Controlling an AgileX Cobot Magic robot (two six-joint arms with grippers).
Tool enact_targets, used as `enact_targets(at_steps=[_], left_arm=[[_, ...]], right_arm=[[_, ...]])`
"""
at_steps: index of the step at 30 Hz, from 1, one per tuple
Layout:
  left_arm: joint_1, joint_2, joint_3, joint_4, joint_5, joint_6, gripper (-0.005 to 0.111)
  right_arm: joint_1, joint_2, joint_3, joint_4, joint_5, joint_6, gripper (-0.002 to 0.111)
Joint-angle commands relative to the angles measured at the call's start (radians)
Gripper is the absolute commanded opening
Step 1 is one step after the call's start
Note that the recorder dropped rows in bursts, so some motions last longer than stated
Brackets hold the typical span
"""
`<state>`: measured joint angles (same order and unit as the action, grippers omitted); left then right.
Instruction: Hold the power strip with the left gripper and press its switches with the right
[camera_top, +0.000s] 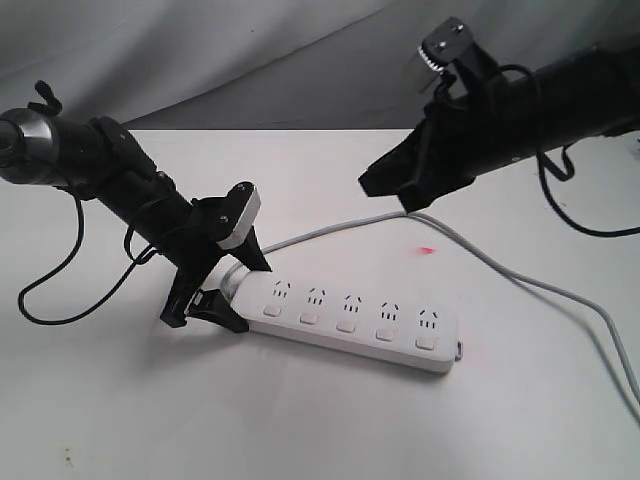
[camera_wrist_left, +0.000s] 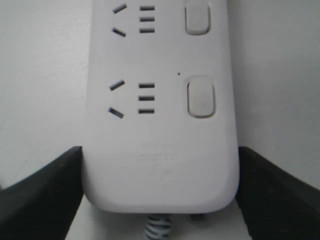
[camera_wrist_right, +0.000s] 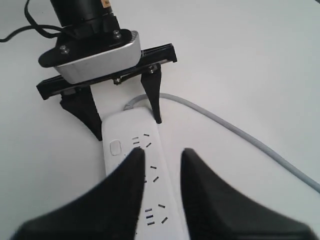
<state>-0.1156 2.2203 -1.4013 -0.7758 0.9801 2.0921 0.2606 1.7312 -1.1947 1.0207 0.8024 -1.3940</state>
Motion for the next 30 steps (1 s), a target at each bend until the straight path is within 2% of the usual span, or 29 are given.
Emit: enact_targets(at_steps=[1, 3, 6, 17, 23, 30], left_arm=[[-0.005, 0.000, -0.005, 0.007, 0.018, 0.001, 0.036], [-0.005, 0.000, -0.005, 0.007, 0.018, 0.001, 0.036], [-0.005, 0.000, -0.005, 0.007, 0.020, -0.005, 0.036], [-0.005, 0.000, -0.005, 0.004, 0.020, -0.005, 0.036], [-0.005, 0.000, -0.005, 0.002, 0.018, -0.005, 0.036], [-0.005, 0.000, -0.005, -0.004, 0.018, -0.005, 0.036]], right_arm=[[0.055, 0.041, -0.006, 0.014, -0.091, -0.017, 0.061], [0.079, 0.055, -0.006, 0.014, -0.169, -0.012, 0.079], [0.102, 0.065, -0.006, 0.014, -0.258, -0.015, 0.091], [0.128, 0.076, 0.000, 0.013, -0.268, 0.029, 0.091], [0.166, 0.166, -0.009, 0.035, -0.253, -0.207, 0.091], [0.223, 0.310, -0.107, 0.070, -0.248, -0.255, 0.091]])
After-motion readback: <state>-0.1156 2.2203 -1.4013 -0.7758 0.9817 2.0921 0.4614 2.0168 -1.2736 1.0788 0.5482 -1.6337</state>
